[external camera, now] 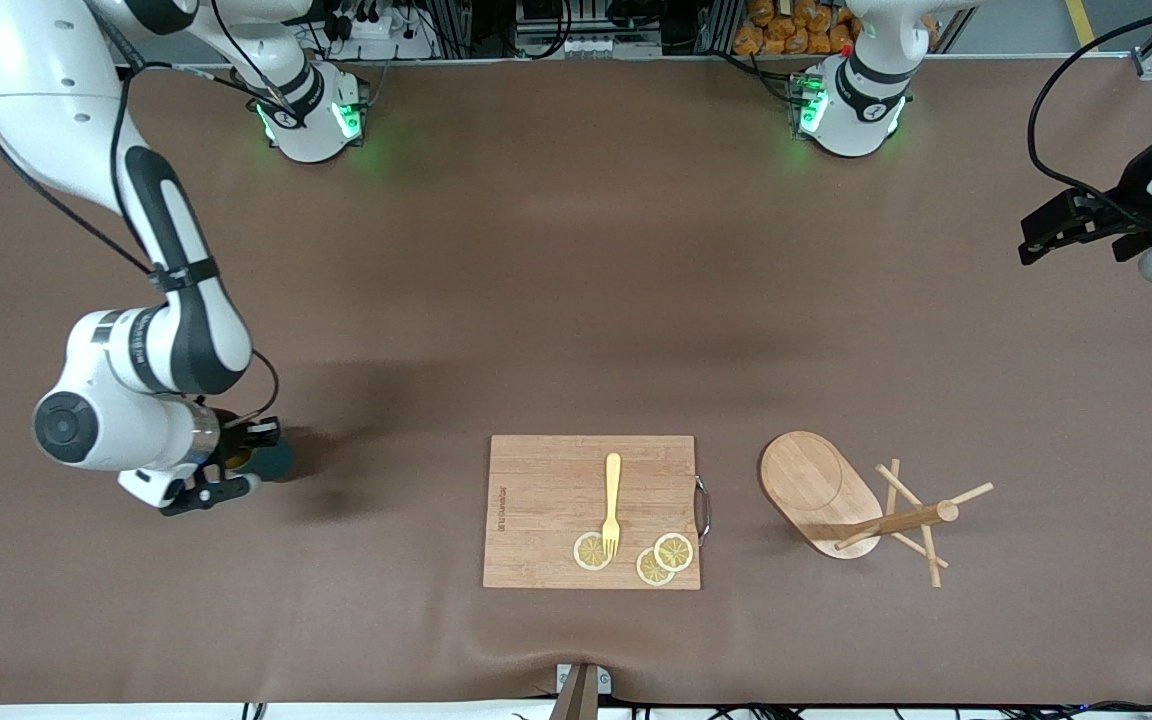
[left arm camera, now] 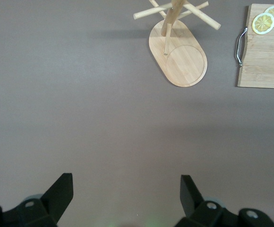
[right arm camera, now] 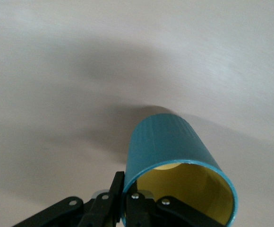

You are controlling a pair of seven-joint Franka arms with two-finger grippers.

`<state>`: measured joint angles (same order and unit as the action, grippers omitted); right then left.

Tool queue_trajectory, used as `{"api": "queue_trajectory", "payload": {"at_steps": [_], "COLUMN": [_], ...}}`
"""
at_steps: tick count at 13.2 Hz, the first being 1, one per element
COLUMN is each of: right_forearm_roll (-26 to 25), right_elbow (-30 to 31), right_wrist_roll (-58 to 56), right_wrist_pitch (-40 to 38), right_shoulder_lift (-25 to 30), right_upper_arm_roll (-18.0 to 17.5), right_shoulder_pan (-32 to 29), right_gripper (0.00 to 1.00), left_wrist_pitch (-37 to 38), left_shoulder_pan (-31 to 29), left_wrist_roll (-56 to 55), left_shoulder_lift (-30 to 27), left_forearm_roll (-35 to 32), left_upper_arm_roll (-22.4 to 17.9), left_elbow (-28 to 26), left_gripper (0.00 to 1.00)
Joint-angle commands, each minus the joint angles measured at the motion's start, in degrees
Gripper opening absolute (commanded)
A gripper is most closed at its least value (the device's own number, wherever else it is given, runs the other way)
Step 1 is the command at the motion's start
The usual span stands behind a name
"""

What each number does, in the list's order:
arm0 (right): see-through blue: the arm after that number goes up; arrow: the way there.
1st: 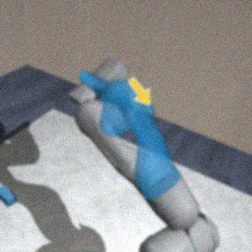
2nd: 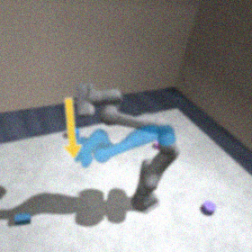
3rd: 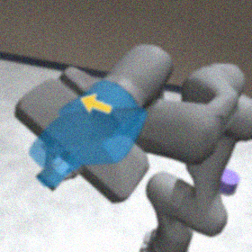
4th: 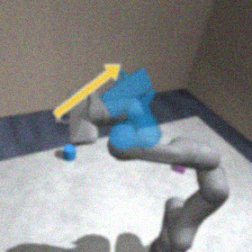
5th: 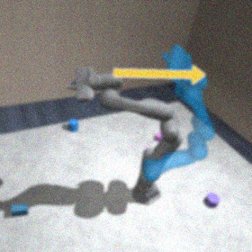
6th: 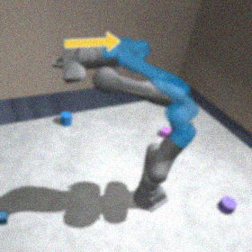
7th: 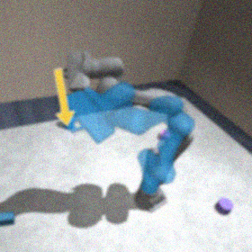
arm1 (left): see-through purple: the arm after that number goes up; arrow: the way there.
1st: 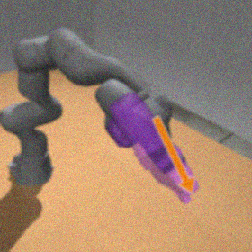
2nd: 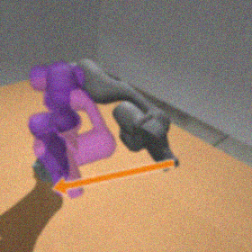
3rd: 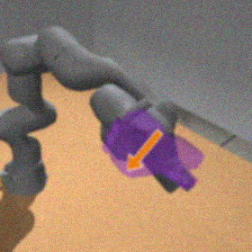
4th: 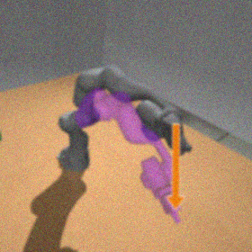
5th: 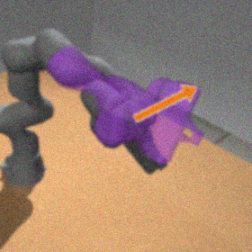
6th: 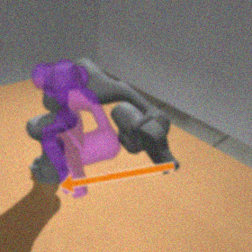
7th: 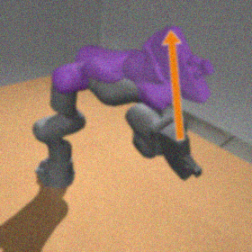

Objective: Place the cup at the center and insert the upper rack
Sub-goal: 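Lift the mug and carry it toward the table center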

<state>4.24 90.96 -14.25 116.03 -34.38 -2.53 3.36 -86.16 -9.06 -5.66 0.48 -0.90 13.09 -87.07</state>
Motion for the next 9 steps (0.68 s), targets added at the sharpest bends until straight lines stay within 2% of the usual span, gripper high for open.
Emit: {"api": "queue_trajectory", "payload": {"at_steps": [1,9], "right_forearm_roll": [0.9,0.6], "right_elbow": [0.8,0.7], "right_wrist_roll": [0.0,10.9], "right_wrist_pitch": [-1.5,-1.3], "right_shoulder_lift": [2.2,3.9], "right_upper_arm_roll": [-0.6,-0.6], "right_shoulder_pan": [4.9,24.6], "right_gripper": [0.0,0.0], "left_wrist_pitch": [0.3,0.6], "left_shoulder_pan": [-0.4,-1.0], "left_wrist_roll": [0.4,-0.3], "left_shoulder_lift": [-1.0,-1.4], "left_forearm_roll": [0.5,0.5], "left_upper_arm_roll": [0.1,0.1], "left_elbow": [-0.3,-0.5], "left_gripper": [1.0,1.0]}}
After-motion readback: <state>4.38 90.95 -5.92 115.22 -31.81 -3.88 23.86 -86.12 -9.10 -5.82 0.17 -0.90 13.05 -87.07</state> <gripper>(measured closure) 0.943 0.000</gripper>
